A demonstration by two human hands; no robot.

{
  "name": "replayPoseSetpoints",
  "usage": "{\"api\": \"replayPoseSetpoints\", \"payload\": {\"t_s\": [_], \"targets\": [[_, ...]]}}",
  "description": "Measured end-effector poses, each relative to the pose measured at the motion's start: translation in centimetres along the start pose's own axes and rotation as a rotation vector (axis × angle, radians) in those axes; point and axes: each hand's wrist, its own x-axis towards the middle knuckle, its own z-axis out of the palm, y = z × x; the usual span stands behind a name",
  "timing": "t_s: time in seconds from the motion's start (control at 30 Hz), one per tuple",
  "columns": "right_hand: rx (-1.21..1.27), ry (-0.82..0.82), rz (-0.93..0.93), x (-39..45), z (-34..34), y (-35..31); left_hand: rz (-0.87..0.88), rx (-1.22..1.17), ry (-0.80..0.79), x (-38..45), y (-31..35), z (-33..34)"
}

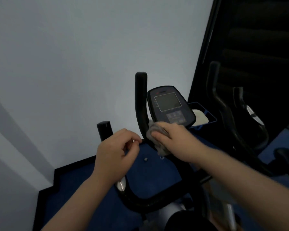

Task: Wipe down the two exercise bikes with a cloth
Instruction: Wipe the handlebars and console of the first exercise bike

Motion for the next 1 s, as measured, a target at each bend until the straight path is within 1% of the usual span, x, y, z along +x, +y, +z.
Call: {"api": "replayPoseSetpoints", "payload": {"t_s": [0.07,0.1,0.13,0.23,0.27,0.3,0.37,0.43,0.53,0.6,0.63,0.67,0.77,0.8,0.83,0.93,1.0], "targets": [[-0.143,-0.209,0.017,-0.2,-2.4,0.4,0.009,0.037,-0.003,0.0,0.0,0.1],[-0.150,-0.227,0.024,0.4,-2.8,0.3,0.009,0.059,-0.003,0.0,0.1,0.1],[-0.114,-0.177,0.031,1.1,-2.5,-0.1,0.006,0.079,-0.006,0.0,0.1,0.1],[0.116,0.090,0.154,2.3,1.2,-1.9,0.019,0.105,-0.023,0.0,0.2,0.1],[0.121,0.148,0.161,1.8,2.3,-2.2,0.026,0.101,-0.026,0.0,0.2,0.0],[0.074,0.183,0.145,0.9,2.8,-2.1,0.036,0.092,-0.029,0.1,0.2,-0.1],[-0.003,0.179,0.085,-1.3,2.4,-0.9,0.047,0.078,-0.023,0.1,0.1,-0.1],[-0.016,0.119,0.071,-3.6,1.3,0.3,0.044,0.060,-0.007,0.1,-0.1,-0.1],[-0.085,0.003,0.161,-5.7,-0.7,2.2,0.017,0.032,0.009,0.1,-0.3,0.2],[-0.120,-0.058,0.210,-5.1,-1.5,2.7,0.006,0.016,0.015,0.1,-0.4,0.3],[-0.097,-0.032,0.219,-4.4,-1.3,2.6,0.009,0.014,0.020,0.1,-0.4,0.3],[-0.043,0.031,0.228,-3.7,-0.7,2.3,0.018,0.015,0.020,0.1,-0.5,0.3],[0.156,0.301,0.258,-4.1,2.8,1.5,0.025,0.029,0.026,0.0,-0.5,0.3],[0.172,0.360,0.249,-5.4,3.4,1.6,0.020,0.027,0.028,0.0,-0.5,0.3],[0.153,0.381,0.238,-7.1,3.8,1.8,0.015,0.026,0.031,0.0,-0.4,0.4],[0.042,0.343,0.200,-11.2,3.8,2.3,0.010,0.030,0.029,0.0,-0.4,0.4],[-0.026,0.289,0.197,-10.4,3.1,2.2,0.001,0.026,0.025,0.0,-0.3,0.3]]}}
